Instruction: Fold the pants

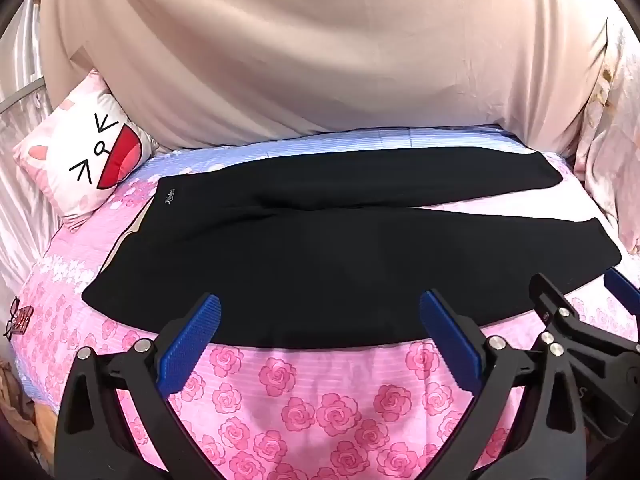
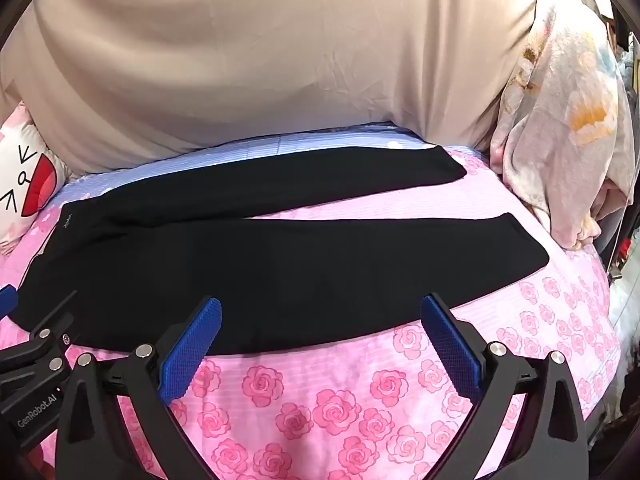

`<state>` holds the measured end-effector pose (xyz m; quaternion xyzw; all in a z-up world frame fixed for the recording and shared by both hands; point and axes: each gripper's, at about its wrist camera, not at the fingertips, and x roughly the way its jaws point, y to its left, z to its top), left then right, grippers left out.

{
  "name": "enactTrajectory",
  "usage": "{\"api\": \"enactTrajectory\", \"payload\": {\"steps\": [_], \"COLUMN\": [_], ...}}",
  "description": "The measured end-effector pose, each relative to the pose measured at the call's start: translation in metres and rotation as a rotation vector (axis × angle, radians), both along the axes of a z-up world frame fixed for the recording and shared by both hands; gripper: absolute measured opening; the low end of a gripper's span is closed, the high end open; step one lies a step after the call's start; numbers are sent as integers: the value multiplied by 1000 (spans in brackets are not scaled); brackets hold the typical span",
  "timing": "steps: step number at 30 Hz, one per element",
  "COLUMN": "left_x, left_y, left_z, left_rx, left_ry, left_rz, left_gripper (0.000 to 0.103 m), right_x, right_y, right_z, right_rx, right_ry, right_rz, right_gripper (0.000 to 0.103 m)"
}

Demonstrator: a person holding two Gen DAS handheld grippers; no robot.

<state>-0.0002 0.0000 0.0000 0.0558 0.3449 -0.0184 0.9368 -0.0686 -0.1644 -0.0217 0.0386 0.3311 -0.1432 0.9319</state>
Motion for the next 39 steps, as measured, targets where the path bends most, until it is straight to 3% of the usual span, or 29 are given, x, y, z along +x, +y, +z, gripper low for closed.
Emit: {"api": "enactTrajectory", "payload": {"steps": [39], "left_x": [9], "left_y": [11], "left_z": [-14], "left_rx": [24], "left_ry": [18], "left_rz": [17], "left_gripper": [98], "right_x": [2], "right_y": [3], "right_z": [-5], "right_rx": [5], "right_ry": [13], "right_rz": [0], "right_gripper": [98]}}
